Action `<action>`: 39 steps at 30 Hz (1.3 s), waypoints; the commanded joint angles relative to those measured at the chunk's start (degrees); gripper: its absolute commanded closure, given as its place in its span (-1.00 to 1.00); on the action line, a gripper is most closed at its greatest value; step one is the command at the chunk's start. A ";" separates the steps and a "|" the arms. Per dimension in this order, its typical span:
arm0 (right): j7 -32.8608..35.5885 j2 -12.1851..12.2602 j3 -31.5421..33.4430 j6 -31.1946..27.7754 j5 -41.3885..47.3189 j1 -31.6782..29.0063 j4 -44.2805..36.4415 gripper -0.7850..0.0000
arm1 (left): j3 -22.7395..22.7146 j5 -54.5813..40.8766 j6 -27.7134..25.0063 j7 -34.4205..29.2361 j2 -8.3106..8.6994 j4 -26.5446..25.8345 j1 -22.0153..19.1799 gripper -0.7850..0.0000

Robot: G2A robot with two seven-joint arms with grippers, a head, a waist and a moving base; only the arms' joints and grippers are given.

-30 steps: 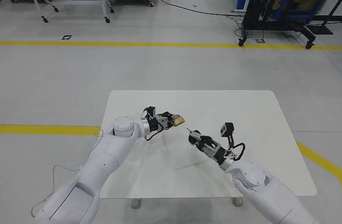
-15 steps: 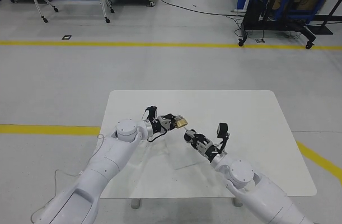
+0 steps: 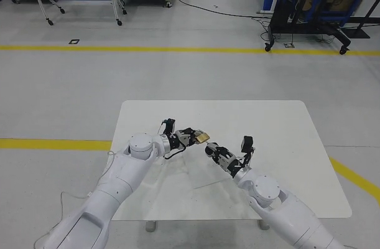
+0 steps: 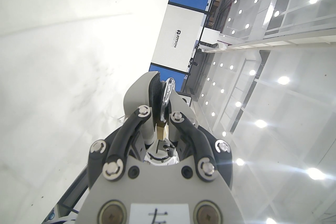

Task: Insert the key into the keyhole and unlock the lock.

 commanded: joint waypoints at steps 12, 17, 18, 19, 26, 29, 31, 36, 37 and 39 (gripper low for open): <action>0.40 -1.42 0.64 0.97 -1.31 0.21 1.00 1.00 | -0.47 1.89 0.53 0.66 -0.22 -0.79 0.51 1.00; 0.16 -1.99 0.83 1.55 -1.85 0.40 1.13 1.00 | -0.52 2.32 0.83 0.75 -0.39 -0.83 0.55 1.00; 0.04 -2.11 0.85 1.67 -1.99 0.50 1.16 1.00 | -0.55 2.44 0.78 0.74 -0.42 -0.83 0.54 1.00; -0.18 -2.24 0.85 1.83 -2.25 0.58 1.24 1.00 | -0.59 2.50 0.76 0.73 -0.45 -0.81 0.55 1.00; -0.95 -3.01 1.16 1.99 -3.30 0.70 1.34 1.00 | -0.91 3.13 0.66 0.77 -0.59 -0.72 0.54 1.00; -0.68 -3.22 1.54 1.67 -3.49 0.34 1.45 0.51 | -1.16 3.13 0.74 0.75 -0.64 -0.67 0.56 1.00; -0.37 -3.34 1.86 1.47 -3.63 0.11 1.54 0.39 | -1.33 3.10 0.85 0.57 -0.67 -0.61 0.54 1.00; 0.64 -3.58 2.73 0.48 -3.86 -0.65 1.54 0.33 | -1.78 3.06 1.10 0.51 -0.74 -0.31 0.47 1.00; 0.91 -3.62 2.83 0.38 -4.10 -0.81 1.54 0.35 | -1.87 3.06 1.07 0.49 -0.75 -0.28 0.46 1.00; 1.59 -3.70 3.11 0.17 -4.24 -1.06 1.47 0.33 | -2.07 3.11 1.02 0.42 -0.76 -0.24 0.46 1.00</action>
